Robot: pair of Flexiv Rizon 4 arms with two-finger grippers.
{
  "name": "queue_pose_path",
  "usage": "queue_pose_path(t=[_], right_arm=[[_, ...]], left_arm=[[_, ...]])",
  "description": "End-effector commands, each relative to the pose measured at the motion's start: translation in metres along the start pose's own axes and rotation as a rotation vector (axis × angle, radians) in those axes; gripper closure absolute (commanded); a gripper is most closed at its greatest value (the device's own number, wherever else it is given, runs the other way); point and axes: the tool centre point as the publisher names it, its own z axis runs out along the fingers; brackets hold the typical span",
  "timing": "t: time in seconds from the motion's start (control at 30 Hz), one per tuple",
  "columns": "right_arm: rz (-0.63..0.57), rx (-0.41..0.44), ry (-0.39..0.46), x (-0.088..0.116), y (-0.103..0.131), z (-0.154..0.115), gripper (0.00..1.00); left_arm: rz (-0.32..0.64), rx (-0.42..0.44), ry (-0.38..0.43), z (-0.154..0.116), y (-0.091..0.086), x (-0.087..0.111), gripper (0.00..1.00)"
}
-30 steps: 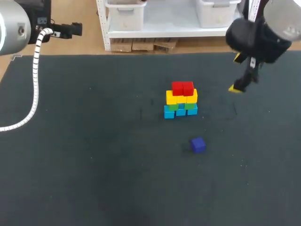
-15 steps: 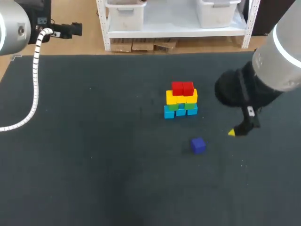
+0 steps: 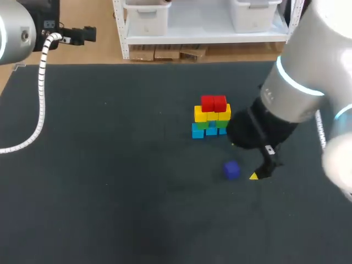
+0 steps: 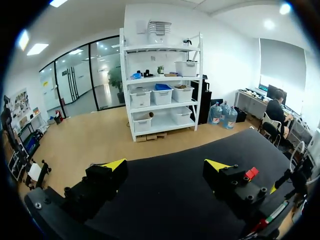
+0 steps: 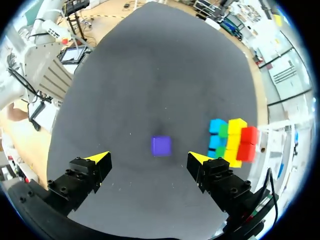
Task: Place the blue cubes, place green cubes on the blue cubes, place the yellow cubes on the green cubes, then place the red cubes on the yellow cubes, and place purple cube on the red cubes.
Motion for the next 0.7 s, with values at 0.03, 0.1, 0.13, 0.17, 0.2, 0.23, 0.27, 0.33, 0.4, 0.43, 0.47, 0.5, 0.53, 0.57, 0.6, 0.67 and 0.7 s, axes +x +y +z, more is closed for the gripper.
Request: queue_pose_path(t=[0.03,0.1,0.13,0.17,0.2,0.23,0.27,0.33,0.4,0.43,0.47,0.5,0.53,0.57,0.6,0.67,0.7], right_arm=[[-0.020,-0.104,0.030,-0.004,-0.008,0.020,0.00],[-0.018,-0.117,0.047,0.000,-0.007,0.026,0.00],[-0.019,-0.122,0.055,0.001,-0.006,0.029,0.00],[-0.018,-0.125,0.059,0.002,-0.006,0.031,0.00],[-0.015,-0.129,0.059,0.003,-0.006,0.033,0.00],[-0.014,-0.132,0.059,0.003,-0.006,0.036,0.00],[-0.018,-0.134,0.067,0.004,-0.006,0.038,0.00],[-0.020,-0.136,0.077,0.004,-0.006,0.044,0.00],[-0.019,-0.135,0.078,0.004,-0.009,0.047,0.00],[-0.023,-0.134,0.086,0.004,-0.009,0.049,0.00],[-0.027,-0.133,0.089,0.004,-0.010,0.051,0.00],[-0.029,-0.133,0.090,0.003,-0.011,0.052,0.00],[-0.030,-0.133,0.091,0.003,-0.012,0.054,0.00],[-0.032,-0.133,0.091,0.003,-0.012,0.055,0.00],[-0.038,-0.131,0.097,0.003,-0.013,0.057,0.00],[-0.042,-0.130,0.102,0.003,-0.014,0.060,0.00],[-0.043,-0.130,0.102,0.002,-0.015,0.061,0.00]], left_arm=[[0.001,0.009,0.002,0.000,0.002,0.000,0.00],[0.001,0.009,0.002,0.000,0.002,0.000,0.00],[0.001,0.009,0.002,0.000,0.002,0.000,0.00],[0.001,0.009,0.002,0.000,0.002,0.000,0.00],[0.001,0.009,0.002,0.000,0.002,0.000,0.00],[0.001,0.009,0.002,0.000,0.002,0.000,0.00],[0.001,0.009,0.002,0.000,0.002,0.000,0.00],[0.001,0.009,0.002,0.000,0.002,0.000,0.00],[0.001,0.009,0.002,0.000,0.002,0.000,0.00],[0.001,0.009,0.002,0.000,0.002,0.000,0.00],[0.001,0.009,0.002,0.000,0.002,0.000,0.00],[0.001,0.009,0.002,0.000,0.002,0.000,0.00],[0.001,0.009,0.002,0.000,0.002,0.000,0.00],[0.001,0.009,0.002,0.000,0.002,0.000,0.00],[0.001,0.009,0.002,0.000,0.002,0.000,0.00],[0.001,0.009,0.002,0.000,0.002,0.000,0.00],[0.001,0.009,0.002,0.000,0.002,0.000,0.00]])
